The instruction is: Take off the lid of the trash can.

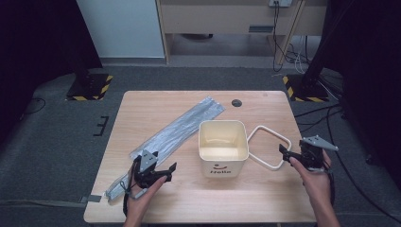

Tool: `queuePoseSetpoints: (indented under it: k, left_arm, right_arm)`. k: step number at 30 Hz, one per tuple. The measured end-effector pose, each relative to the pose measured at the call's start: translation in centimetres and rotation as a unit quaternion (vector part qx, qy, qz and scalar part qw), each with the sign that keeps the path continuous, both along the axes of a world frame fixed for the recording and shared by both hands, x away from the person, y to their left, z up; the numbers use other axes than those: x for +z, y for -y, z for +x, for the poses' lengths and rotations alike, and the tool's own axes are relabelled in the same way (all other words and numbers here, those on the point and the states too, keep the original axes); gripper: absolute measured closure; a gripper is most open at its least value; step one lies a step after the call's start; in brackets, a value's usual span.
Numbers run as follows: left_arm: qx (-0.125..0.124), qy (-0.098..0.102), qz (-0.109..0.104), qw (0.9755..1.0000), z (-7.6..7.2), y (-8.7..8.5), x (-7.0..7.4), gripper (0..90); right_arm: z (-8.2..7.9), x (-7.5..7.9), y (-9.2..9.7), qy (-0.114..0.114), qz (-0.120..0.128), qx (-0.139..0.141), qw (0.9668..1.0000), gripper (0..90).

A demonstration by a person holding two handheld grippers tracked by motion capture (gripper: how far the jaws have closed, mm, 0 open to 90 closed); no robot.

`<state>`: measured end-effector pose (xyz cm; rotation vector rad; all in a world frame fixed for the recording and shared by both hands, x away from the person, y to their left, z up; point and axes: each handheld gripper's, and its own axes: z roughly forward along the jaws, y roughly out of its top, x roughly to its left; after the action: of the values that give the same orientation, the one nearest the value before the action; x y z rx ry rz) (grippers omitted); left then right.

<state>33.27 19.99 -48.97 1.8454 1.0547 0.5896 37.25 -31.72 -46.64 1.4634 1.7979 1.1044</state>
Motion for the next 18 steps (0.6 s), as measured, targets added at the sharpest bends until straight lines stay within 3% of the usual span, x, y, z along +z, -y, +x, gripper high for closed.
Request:
queuePoseSetpoints:
  k: [3,6,8,13,18]
  left_arm:
    - [0.012,0.0,0.002,0.9999,0.3,-1.3,0.5,14.3]
    - [0.025,-0.003,-0.002,0.9997,0.7,-2.4,0.3,13.0]
    - [0.031,-0.013,0.014,0.9993,1.2,-3.1,0.0,11.3]
    - [0.038,-0.023,0.023,0.9988,2.1,-3.6,0.0,9.6]
    - [0.037,-0.033,0.04,0.998,2.9,-3.6,0.2,9.6]
  right_arm:
    - [-0.9,-0.6,-0.7,0.002,0.002,0.011,0.9999,9.4]
    - [-2.2,-1.6,-1.7,0.019,-0.017,0.025,0.9994,8.2]
    - [-3.2,-2.5,-2.3,0.027,-0.003,0.033,0.9991,8.3]
    - [-3.7,-3.5,-3.0,0.022,0.001,0.033,0.9992,9.1]
    - [-3.8,-3.7,-3.8,0.028,0.015,0.066,0.9973,7.6]
